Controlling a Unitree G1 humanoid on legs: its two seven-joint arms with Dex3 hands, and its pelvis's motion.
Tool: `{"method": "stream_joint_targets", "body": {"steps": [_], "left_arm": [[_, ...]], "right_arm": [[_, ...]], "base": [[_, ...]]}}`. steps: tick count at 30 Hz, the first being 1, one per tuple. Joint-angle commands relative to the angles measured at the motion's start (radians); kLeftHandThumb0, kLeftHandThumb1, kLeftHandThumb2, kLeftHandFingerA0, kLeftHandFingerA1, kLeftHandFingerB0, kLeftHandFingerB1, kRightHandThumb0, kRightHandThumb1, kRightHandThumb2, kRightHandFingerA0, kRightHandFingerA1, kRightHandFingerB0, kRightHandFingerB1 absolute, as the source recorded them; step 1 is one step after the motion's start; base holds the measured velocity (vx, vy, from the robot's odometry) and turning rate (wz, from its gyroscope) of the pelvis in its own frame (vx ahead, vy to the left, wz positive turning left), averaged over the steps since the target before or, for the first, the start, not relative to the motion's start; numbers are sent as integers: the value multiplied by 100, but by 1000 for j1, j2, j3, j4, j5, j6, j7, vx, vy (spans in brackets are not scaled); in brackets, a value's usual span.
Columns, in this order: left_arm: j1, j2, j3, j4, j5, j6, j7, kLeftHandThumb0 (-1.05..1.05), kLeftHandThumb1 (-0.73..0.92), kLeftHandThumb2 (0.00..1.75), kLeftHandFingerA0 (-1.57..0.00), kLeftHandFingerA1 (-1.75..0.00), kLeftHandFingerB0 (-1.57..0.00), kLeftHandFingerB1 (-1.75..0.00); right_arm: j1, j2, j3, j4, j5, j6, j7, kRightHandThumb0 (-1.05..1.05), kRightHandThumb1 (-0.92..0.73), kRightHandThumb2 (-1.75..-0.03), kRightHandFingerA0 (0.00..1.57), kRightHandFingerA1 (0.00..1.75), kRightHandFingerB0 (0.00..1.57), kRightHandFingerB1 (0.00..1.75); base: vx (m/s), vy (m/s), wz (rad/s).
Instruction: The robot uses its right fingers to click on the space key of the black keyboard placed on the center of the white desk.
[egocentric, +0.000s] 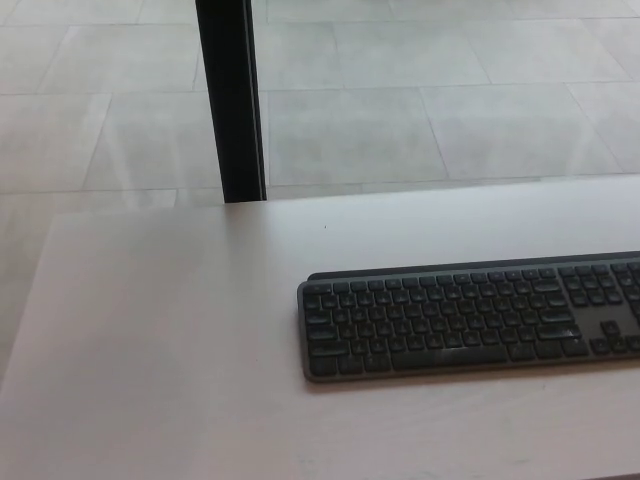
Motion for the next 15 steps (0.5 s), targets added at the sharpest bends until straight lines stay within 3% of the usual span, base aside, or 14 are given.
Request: {"method": "stream_joint_targets", "body": {"steps": [1,2,3,4,5,7,8,11,14,15], "left_arm": [[-32,39,93,61,-106,-59,59,-44,47,53,-101,-98,-74,-57],[-32,38,95,62,-104,-62,60,-45,47,55,-99,-93,-75,-57],[-34,40,97,67,-101,-65,58,-43,47,54,-100,-95,-77,-58],[-36,38,99,64,-103,-67,62,-44,48,54,-100,-94,-76,-58],[-39,35,117,64,-125,-65,45,-41,48,54,-99,-102,-74,-60],[-37,38,95,67,-98,-64,71,-47,47,54,-100,-96,-76,-57],[-37,38,95,72,-101,-65,75,-47,45,54,-101,-93,-77,-57],[-35,41,92,78,-107,-72,61,-45,47,54,-102,-99,-78,-58],[-35,41,84,77,-108,-76,66,-48,46,54,-99,-93,-79,-57],[-37,39,89,76,-117,-80,61,-44,47,53,-99,-101,-78,-59]], "right_arm": [[-20,-27,-103,-26,107,-14,-89,-15,-65,-59,59,101,48,40],[-21,-31,-106,-17,105,-13,-84,-15,-64,-59,56,114,47,40],[-23,-28,-115,-21,113,-7,-80,-16,-65,-59,58,116,47,40],[-24,-31,-115,-17,110,-6,-80,-15,-64,-59,66,93,47,40],[-24,-33,-114,-13,108,-10,-81,-15,-64,-58,68,88,47,40],[-24,-34,-112,-12,112,-11,-79,-14,-64,-59,66,94,47,40],[-20,-31,-114,-27,120,-1,-79,-15,-64,-59,72,60,46,40],[-20,-36,-111,-20,122,5,-91,-17,-65,-58,70,52,49,41],[-18,-41,-109,-10,130,2,-90,-18,-65,-58,69,50,48,41],[-18,-42,-118,-1,141,1,-95,-16,-64,-58,74,80,49,41]], "base": [[0,0,0],[0,0,0],[0,0,0],[0,0,0],[0,0,0],[0,0,0],[0,0,0],[0,0,0],[0,0,0],[0,0,0]]}}
